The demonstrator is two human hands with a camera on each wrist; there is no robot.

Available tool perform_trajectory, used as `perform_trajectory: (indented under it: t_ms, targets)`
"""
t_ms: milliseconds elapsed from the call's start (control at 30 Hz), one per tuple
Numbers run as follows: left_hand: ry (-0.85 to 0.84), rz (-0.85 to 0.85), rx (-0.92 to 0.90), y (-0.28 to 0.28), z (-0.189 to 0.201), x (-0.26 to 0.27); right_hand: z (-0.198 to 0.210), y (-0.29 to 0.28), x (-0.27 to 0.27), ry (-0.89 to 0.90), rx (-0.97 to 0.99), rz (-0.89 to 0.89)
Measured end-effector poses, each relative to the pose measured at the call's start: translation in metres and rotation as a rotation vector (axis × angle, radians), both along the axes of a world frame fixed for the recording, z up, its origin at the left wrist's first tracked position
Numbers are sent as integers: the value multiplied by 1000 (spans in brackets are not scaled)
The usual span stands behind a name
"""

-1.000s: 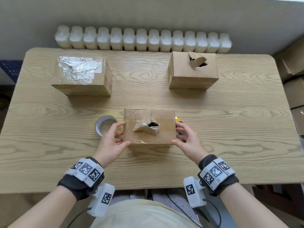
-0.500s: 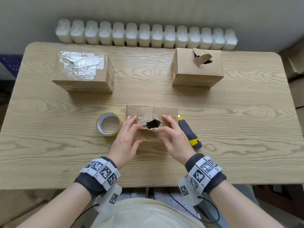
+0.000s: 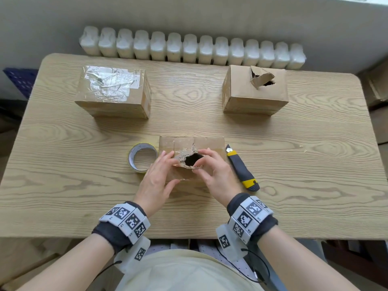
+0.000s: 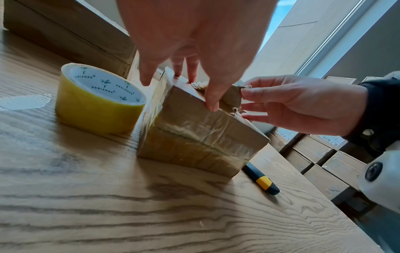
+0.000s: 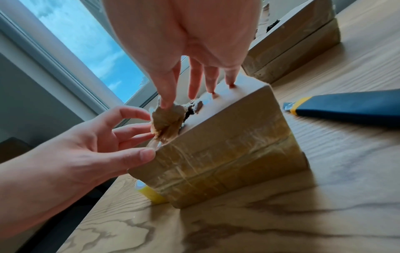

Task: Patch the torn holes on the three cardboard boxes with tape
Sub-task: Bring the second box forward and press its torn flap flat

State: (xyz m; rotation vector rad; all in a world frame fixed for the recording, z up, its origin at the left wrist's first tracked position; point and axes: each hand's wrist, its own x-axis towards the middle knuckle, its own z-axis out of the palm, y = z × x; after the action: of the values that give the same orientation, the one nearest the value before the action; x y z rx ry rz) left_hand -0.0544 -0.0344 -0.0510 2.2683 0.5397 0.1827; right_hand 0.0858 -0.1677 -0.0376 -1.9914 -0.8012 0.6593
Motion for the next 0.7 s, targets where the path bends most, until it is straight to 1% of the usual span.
perform_trajectory:
  t_ms: [67,133,267,433,567,700]
  targets:
    - [35,44,-23,0,2,-1,0,4,1,-56,18,-39]
    - [61,49,-14,1,1,-2,-2,6,4,-111,11,-71]
    - [82,-9,19,2,0,-1,-8,11,10,-194,-55,-86]
    - [131,-76,152,4,-4,-2,-11,14,12,-253,-107,-64]
    - [179,-109,226,4,0,-1,-10,19,10,-255,-138,-97]
    - [214,-137,299,8,-1,-1,-8,22,11,-160,-153,-124]
